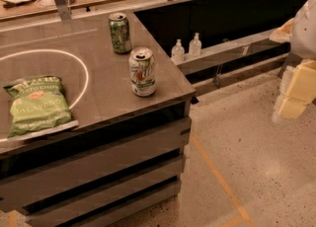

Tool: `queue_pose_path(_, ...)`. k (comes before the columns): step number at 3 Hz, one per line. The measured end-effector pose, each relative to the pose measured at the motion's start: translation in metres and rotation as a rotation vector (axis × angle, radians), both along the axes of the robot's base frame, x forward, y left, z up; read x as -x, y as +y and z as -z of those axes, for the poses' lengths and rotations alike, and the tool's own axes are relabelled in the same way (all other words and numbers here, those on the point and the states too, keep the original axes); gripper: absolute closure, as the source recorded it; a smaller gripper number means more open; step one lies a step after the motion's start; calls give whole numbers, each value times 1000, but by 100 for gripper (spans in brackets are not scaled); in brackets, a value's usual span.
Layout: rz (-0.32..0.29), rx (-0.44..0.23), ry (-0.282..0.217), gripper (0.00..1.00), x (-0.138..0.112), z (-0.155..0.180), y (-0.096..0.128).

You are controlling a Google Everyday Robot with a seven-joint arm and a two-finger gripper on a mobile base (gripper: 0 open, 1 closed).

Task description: Move green can near 7up can

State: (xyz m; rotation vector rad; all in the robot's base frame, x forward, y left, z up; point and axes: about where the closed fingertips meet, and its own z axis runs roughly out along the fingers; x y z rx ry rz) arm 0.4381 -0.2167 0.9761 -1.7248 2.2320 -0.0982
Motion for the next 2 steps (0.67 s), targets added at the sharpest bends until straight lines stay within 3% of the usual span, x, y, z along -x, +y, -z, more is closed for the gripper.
queue_pose_path(2,-27,-9,-16,0,-10,-6,8)
